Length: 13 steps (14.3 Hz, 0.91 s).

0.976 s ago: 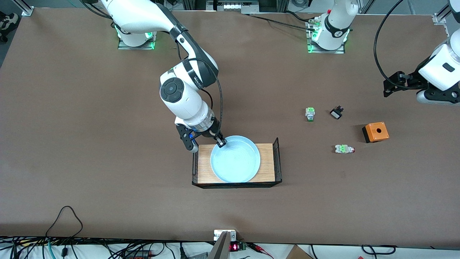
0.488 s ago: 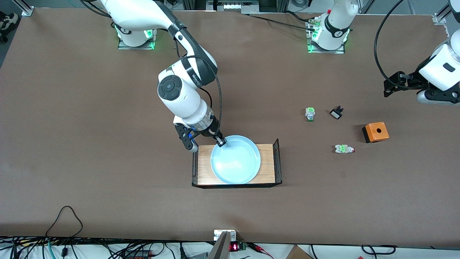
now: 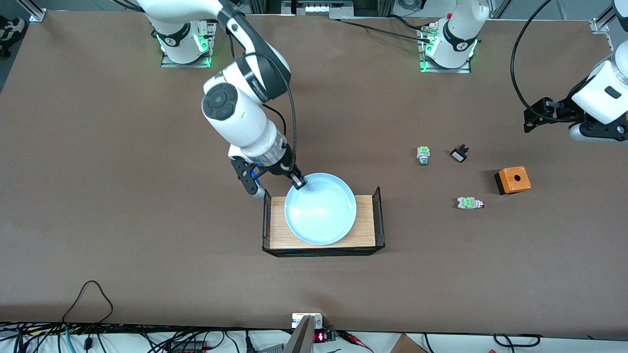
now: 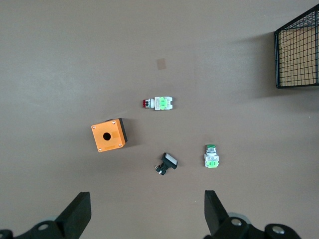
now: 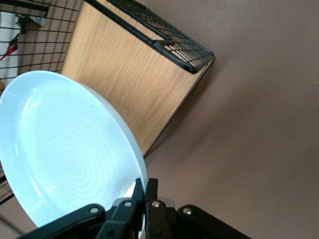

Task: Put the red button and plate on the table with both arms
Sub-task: 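Lift the plate off the wooden tray and carry it aside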

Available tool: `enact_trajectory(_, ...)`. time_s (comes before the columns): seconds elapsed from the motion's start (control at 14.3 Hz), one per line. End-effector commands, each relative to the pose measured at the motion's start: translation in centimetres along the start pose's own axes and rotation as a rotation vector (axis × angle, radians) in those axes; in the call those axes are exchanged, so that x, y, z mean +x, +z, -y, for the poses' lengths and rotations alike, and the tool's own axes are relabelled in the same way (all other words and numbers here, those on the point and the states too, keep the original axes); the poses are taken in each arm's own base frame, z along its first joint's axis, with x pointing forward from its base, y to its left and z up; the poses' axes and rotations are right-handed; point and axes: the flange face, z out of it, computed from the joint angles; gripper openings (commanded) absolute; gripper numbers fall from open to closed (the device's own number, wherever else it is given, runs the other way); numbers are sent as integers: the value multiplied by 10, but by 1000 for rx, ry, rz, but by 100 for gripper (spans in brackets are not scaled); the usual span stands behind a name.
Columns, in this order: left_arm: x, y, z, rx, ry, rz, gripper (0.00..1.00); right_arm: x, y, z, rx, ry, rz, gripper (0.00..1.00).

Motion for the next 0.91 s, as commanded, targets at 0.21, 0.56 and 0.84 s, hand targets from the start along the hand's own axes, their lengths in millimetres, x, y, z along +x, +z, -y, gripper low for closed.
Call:
enact_trajectory(0.21,0,0,3,12,8,-9,100,56,-98,-23,-58,-151,101,0)
enact_trajectory(0.56,0,0,3,12,8,-9,100,148,-144,-61,-138,-357,167,0)
enact_trajectory(0.84,0,0,3,10,8,-9,100,209,-152,-99,-201,-546,181,0)
